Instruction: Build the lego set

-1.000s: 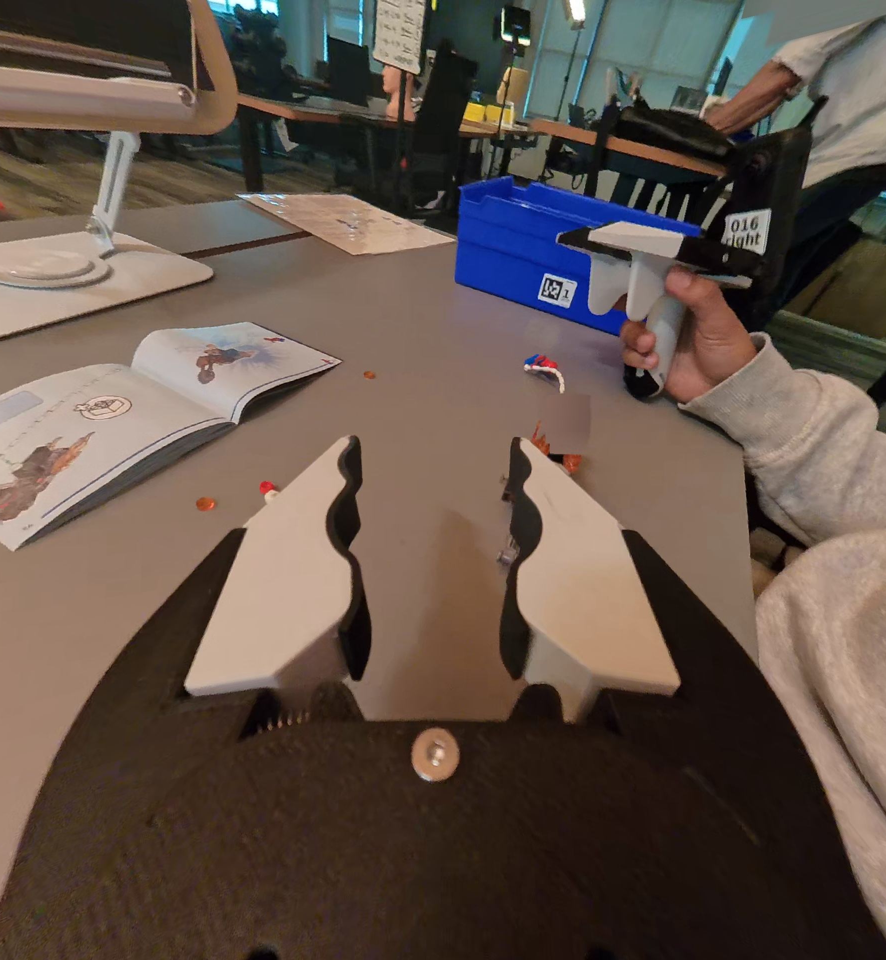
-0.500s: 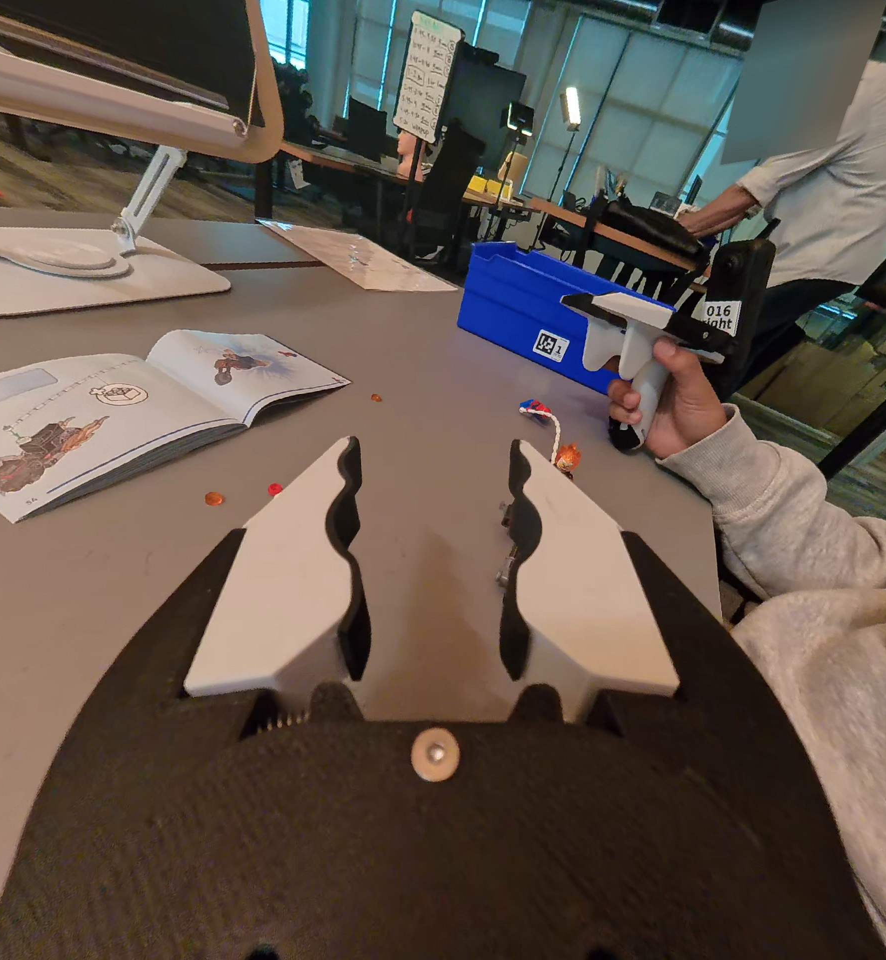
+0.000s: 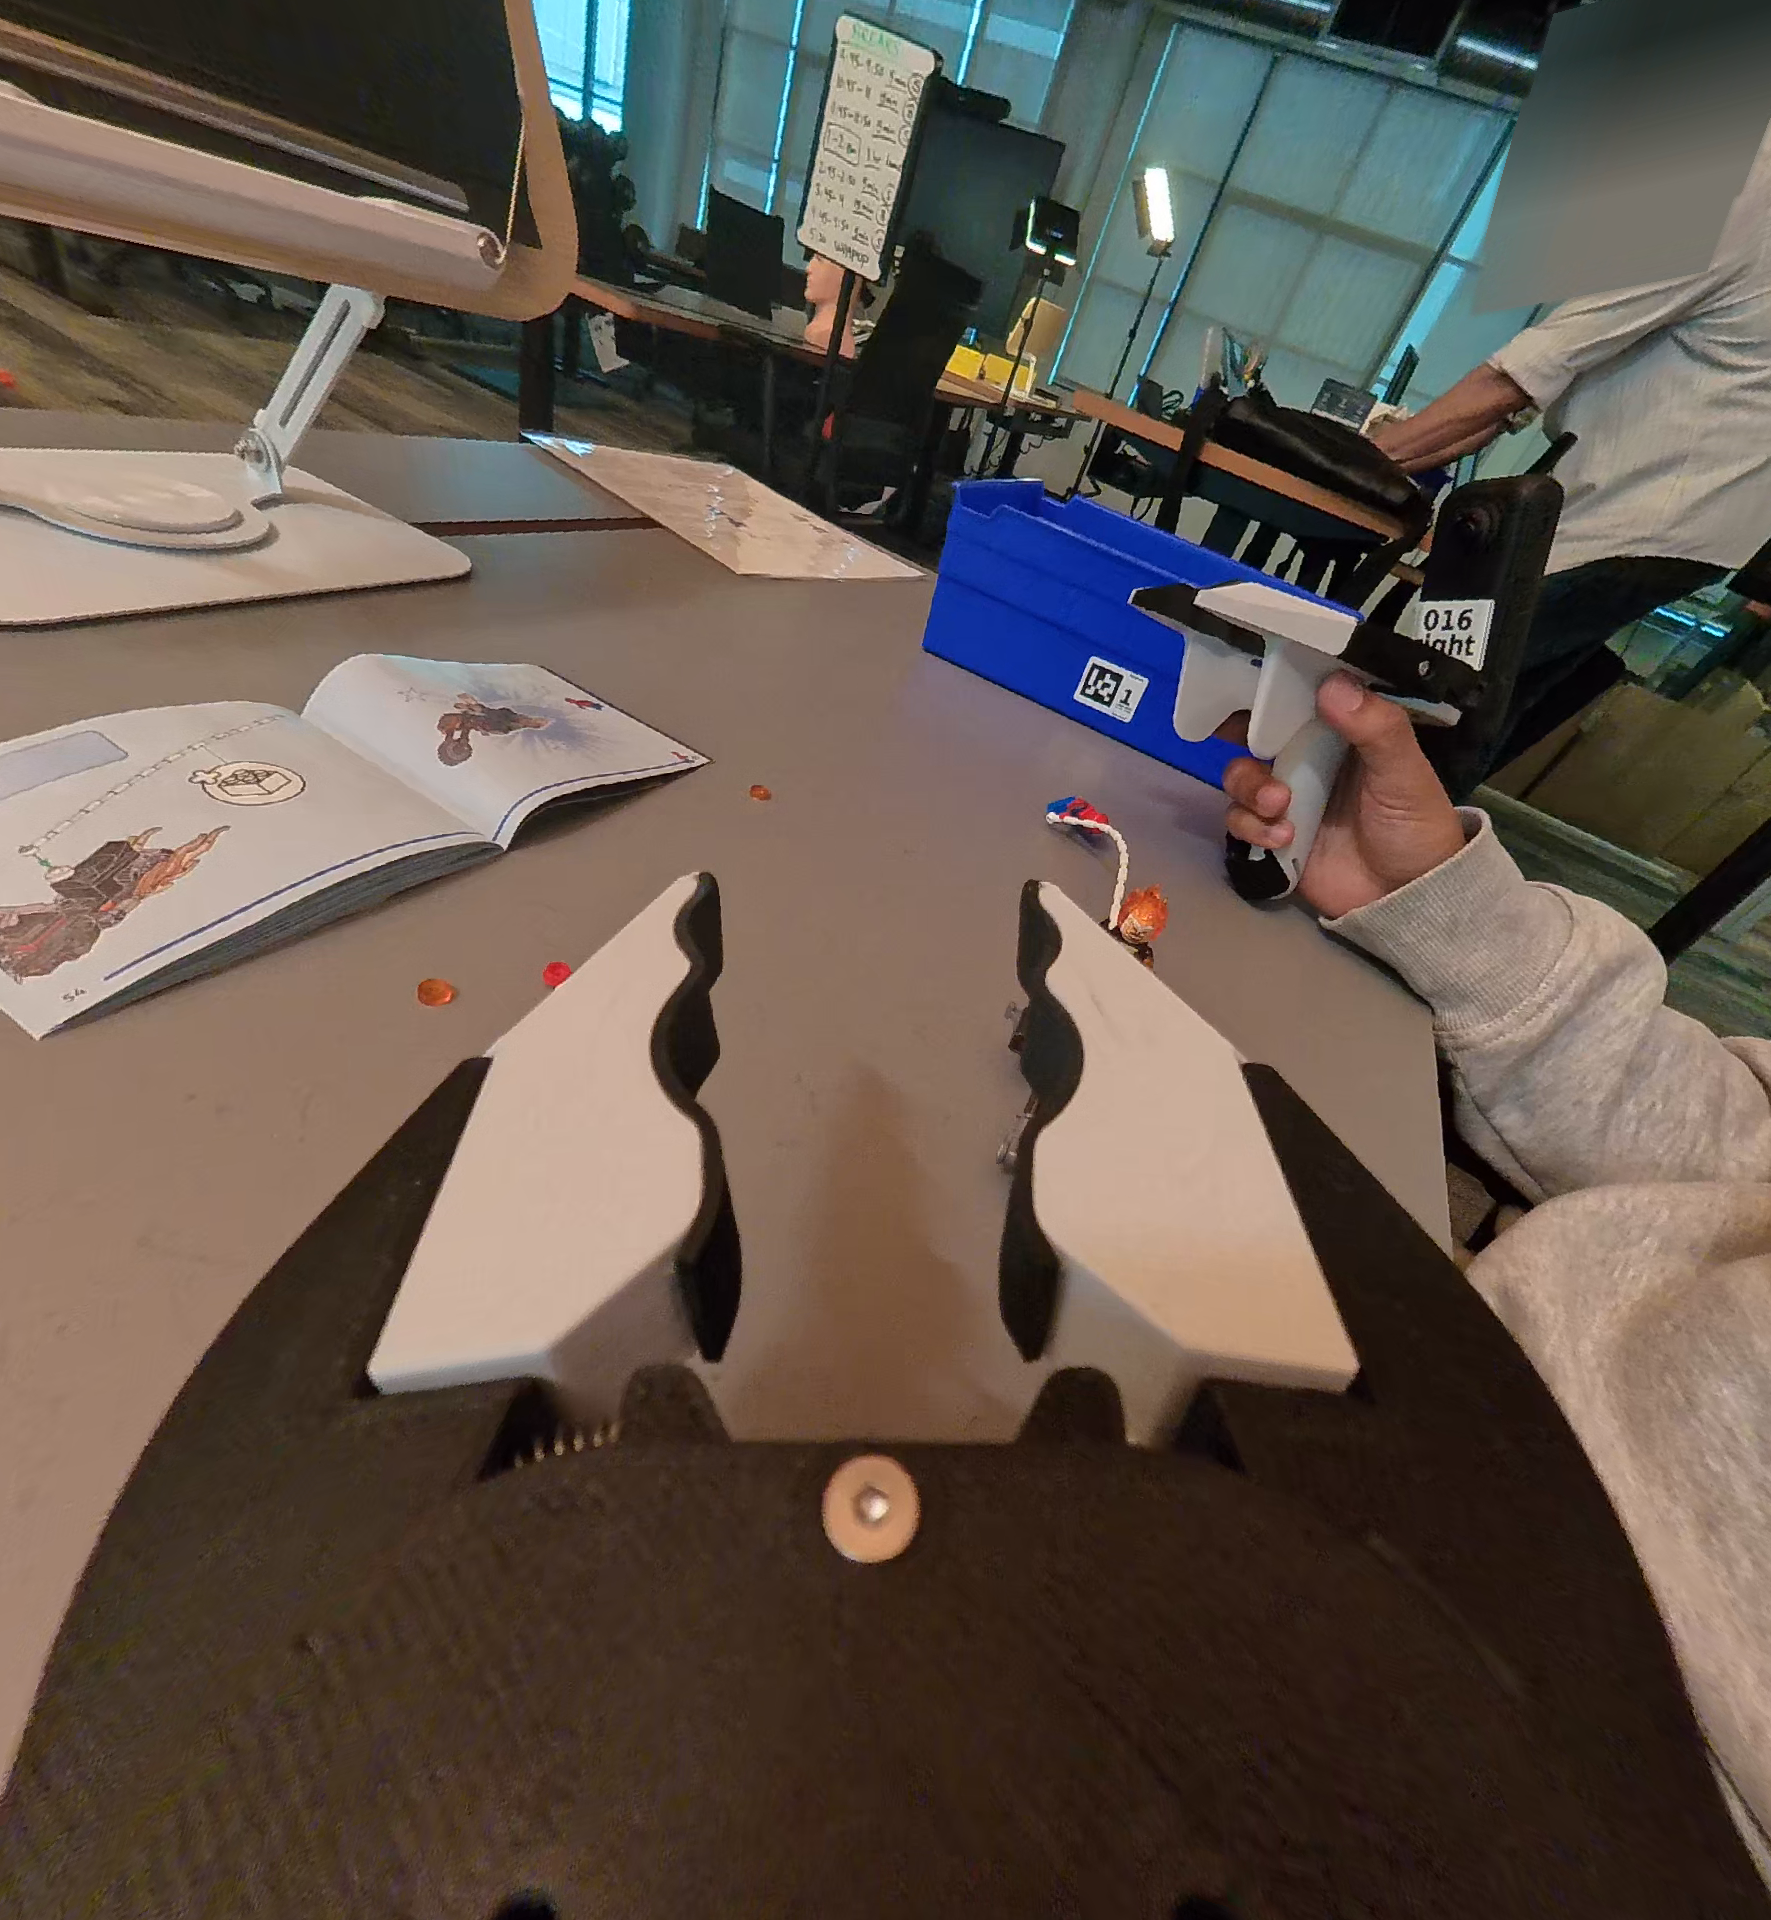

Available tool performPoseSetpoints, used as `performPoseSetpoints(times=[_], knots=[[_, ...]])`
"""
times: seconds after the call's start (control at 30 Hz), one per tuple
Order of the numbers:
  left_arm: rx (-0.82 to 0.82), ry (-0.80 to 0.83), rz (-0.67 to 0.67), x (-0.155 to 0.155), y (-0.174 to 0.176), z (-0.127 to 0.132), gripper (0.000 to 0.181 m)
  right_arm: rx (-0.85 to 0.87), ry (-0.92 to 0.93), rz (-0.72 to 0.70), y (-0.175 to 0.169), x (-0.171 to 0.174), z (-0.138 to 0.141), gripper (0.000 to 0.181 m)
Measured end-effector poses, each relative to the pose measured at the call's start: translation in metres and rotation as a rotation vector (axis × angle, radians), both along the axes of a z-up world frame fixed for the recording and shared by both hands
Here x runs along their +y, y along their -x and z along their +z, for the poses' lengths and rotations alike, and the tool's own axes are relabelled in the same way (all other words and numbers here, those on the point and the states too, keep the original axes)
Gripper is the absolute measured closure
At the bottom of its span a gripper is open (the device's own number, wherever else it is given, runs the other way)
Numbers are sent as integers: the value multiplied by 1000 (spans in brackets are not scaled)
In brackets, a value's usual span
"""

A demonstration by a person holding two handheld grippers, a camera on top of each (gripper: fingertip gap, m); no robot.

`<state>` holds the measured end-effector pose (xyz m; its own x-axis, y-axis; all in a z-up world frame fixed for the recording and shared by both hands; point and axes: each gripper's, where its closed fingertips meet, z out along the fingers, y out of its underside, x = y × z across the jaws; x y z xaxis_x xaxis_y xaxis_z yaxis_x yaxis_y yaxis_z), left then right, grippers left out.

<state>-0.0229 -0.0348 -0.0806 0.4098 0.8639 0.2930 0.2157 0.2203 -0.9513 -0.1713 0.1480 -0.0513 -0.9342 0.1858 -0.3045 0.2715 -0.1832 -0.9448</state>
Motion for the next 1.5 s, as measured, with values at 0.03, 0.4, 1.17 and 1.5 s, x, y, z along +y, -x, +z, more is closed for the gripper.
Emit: performPoseSetpoints(times=[0.03, 0.4, 1.17, 1.5], knots=[[0, -1, 1, 0, 0, 0, 126, -1, 0, 1, 0, 0, 0, 145], [-3, -18, 6, -2, 0, 0, 126, -7, 7, 7, -1, 1, 0, 145], [-6, 181, -42, 23, -3, -7, 123, 288, -173, 515, -127, -53, -19, 140], [-21, 173, -46, 22, -2, -9, 123, 306, -215, 451, -122, -59, -24, 150]])
